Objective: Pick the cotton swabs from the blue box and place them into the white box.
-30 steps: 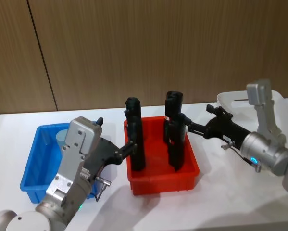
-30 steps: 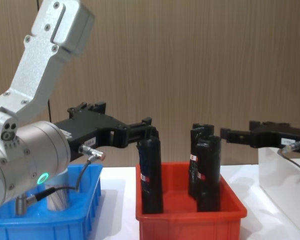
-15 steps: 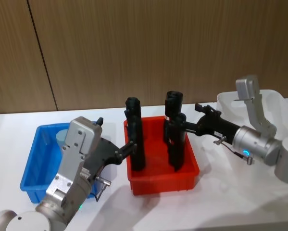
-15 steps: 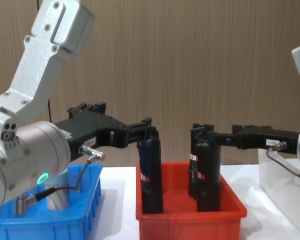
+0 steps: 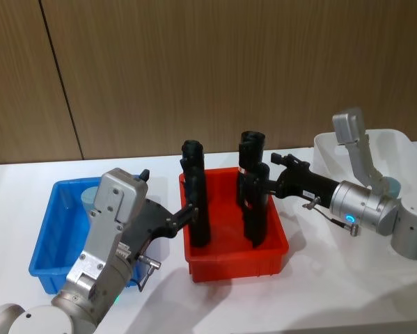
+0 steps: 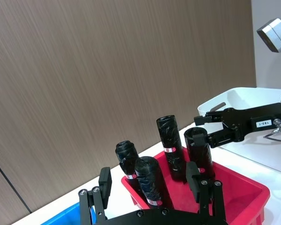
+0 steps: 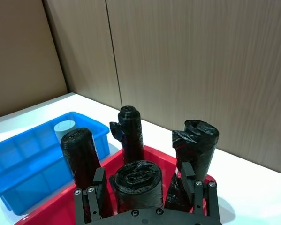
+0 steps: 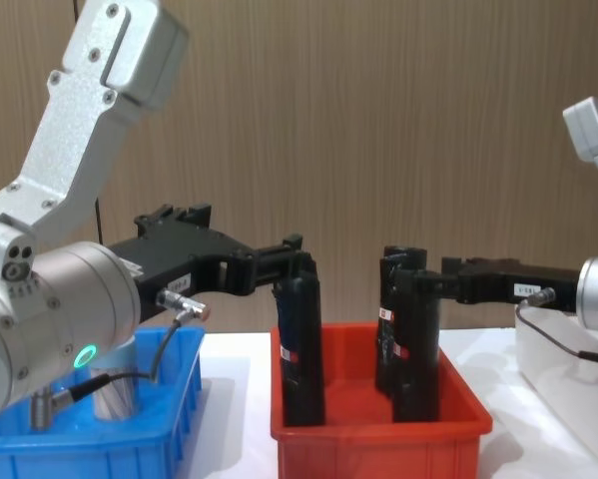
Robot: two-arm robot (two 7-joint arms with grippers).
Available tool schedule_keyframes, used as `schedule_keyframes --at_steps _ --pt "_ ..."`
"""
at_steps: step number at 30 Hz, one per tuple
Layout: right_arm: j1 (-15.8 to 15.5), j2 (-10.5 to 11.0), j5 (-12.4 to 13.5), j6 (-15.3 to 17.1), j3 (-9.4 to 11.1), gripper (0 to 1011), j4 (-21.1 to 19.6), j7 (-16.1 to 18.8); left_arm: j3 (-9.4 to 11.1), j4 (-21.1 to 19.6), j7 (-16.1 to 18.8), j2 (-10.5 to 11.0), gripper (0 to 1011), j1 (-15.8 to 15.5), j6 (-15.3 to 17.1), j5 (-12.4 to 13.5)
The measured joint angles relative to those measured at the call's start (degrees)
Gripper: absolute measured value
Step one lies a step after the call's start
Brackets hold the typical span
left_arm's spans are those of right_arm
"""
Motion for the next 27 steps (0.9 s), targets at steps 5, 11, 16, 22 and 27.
schedule_keyframes --at_steps 5,11,16,22,27 --pt "1.5 -0.4 0.1 -1.0 -0.2 1002 2.9 1.3 0.0 0.0 0.0 0.0 1004 0.0 0.0 0.0" --pt "3.1 -0.9 0.1 -2.0 -0.4 1002 6.2 2.5 0.0 0.0 0.0 0.0 1004 0.0 0.0 0.0" --pt "4.2 -1.1 0.0 -2.8 -0.6 1002 8.6 3.3 0.0 0.0 0.0 0.0 1004 0.0 0.0 0.0" --pt "5.7 -1.6 0.0 -4.0 -0.7 907 11.5 4.3 0.0 0.0 0.0 0.0 1004 0.0 0.0 0.0" --pt "6.8 -1.9 0.0 -5.1 -0.8 746 13.7 5.1 0.0 0.0 0.0 0.0 1004 0.0 0.0 0.0"
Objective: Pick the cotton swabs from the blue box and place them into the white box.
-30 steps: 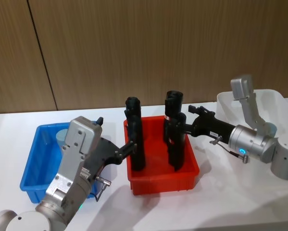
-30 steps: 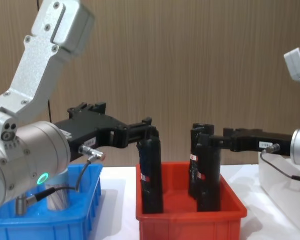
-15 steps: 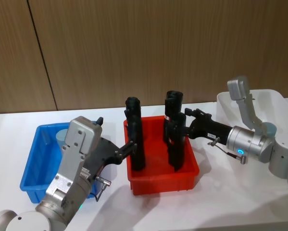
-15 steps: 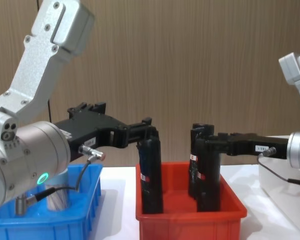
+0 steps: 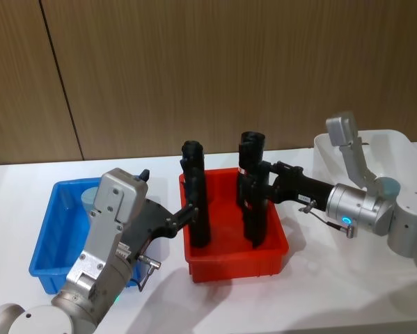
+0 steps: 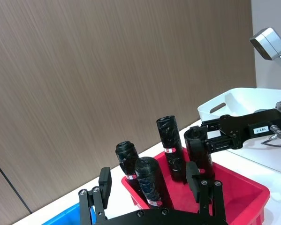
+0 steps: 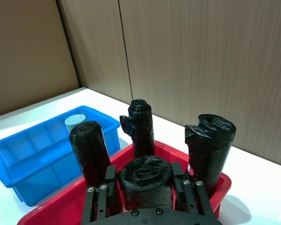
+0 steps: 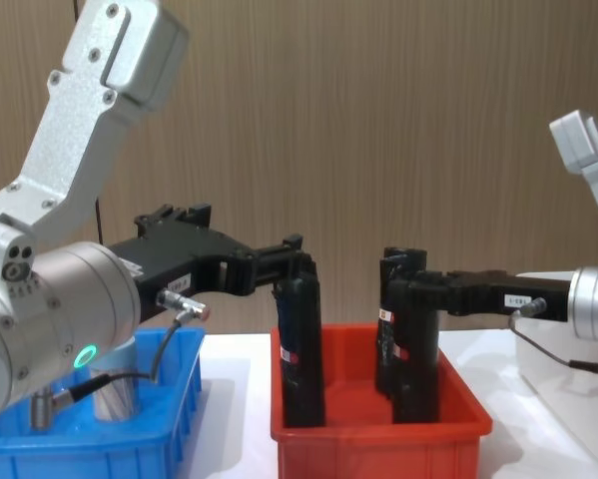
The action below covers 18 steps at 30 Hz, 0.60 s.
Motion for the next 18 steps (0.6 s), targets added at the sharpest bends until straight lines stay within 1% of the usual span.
schedule_keyframes --at_steps 2,6,13,18 --pt "0.3 -0.1 0.0 -0.2 0.0 708 0.5 0.2 0.0 0.0 0.0 0.0 1004 0.0 0.0 0.0" --pt "1.2 -0.4 0.0 -1.0 -0.1 566 2.3 0.8 0.0 0.0 0.0 0.0 1004 0.0 0.0 0.0" --pt "2.2 -0.8 0.0 -2.1 0.0 518 3.9 1.4 0.0 0.0 0.0 0.0 1004 0.0 0.0 0.0" --pt "2.6 -0.9 0.2 -2.6 0.4 487 4.1 1.5 0.0 0.0 0.0 0.0 1004 0.0 0.0 0.0"
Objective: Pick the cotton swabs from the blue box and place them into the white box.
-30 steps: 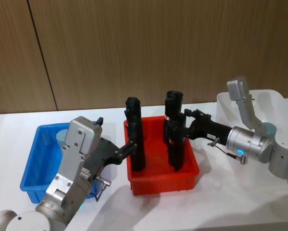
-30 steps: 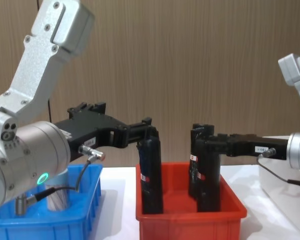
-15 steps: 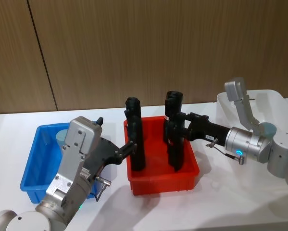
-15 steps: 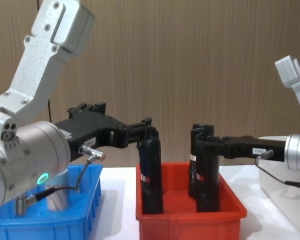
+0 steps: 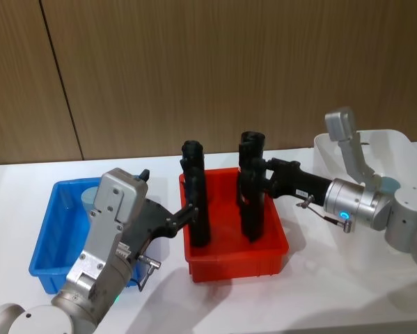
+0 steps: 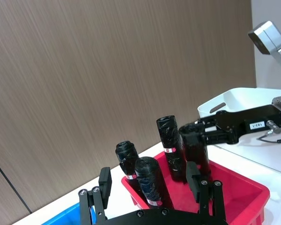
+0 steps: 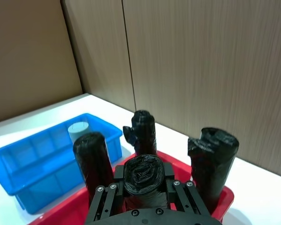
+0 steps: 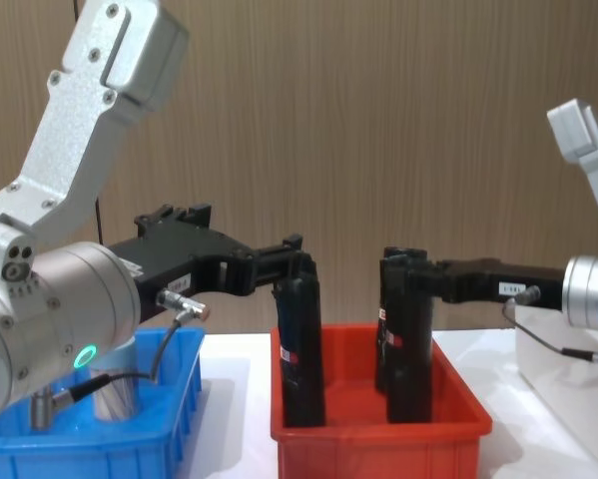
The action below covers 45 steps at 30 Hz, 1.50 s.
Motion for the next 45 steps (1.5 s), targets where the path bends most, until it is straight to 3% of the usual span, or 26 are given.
schedule_keyframes --at_steps 4,8,9,18,25,30,36,45 --pt "-0.2 0.1 0.3 0.0 0.5 465 -1.9 -0.5 0.0 0.0 0.0 0.0 1004 0.0 0.0 0.0" --pt "-2.2 0.7 0.7 1.7 1.2 446 -7.3 -2.0 0.0 0.0 0.0 0.0 1004 0.0 0.0 0.0" --pt "-3.6 1.1 0.8 3.0 1.5 442 -10.9 -3.1 0.0 0.0 0.0 0.0 1004 0.0 0.0 0.0" --pt "-10.9 3.4 1.5 10.2 3.1 399 -29.4 -9.8 0.0 0.0 0.0 0.0 1004 0.0 0.0 0.0" --pt "-14.5 4.5 1.5 14.2 3.9 383 -38.9 -14.7 0.0 0.0 0.0 0.0 1004 0.0 0.0 0.0" --pt "-17.4 5.4 0.9 17.9 4.6 383 -46.5 -20.2 0.0 0.0 0.0 0.0 1004 0.0 0.0 0.0" --pt "-19.6 6.2 0.0 21.1 5.1 383 -52.5 -25.5 0.0 0.0 0.0 0.0 1004 0.0 0.0 0.0" --pt "-21.7 7.3 -2.0 24.7 6.0 383 -58.0 -32.5 0.0 0.0 0.0 0.0 1004 0.0 0.0 0.0"
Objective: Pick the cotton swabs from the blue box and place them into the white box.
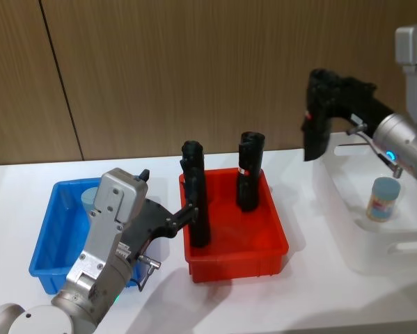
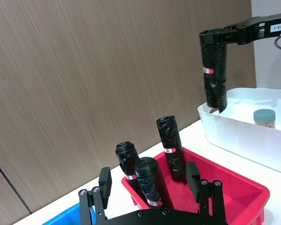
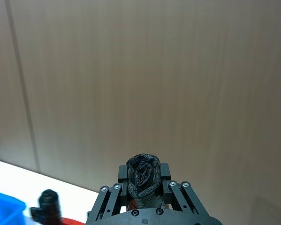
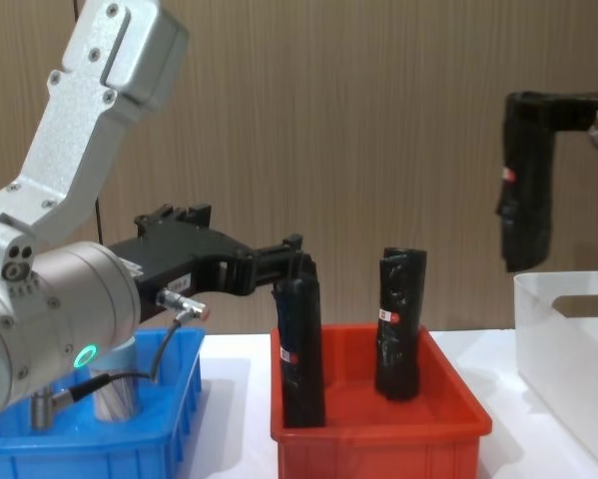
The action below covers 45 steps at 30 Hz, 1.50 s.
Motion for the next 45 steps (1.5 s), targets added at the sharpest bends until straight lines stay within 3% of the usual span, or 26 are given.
schedule_keyframes --at_steps 7,17,45 --pt "-1.0 1.0 -2.0 2.1 0.9 383 -1.8 -4.5 0.0 0.0 0.0 0.0 1004 0.0 0.0 0.0" --pt "-1.6 2.4 -3.9 3.8 2.5 383 -1.0 -8.4 0.0 0.0 0.0 0.0 1004 0.0 0.0 0.0" --pt "-2.5 3.5 -2.9 5.8 4.1 383 1.4 -9.7 0.0 0.0 0.0 0.0 1004 0.0 0.0 0.0"
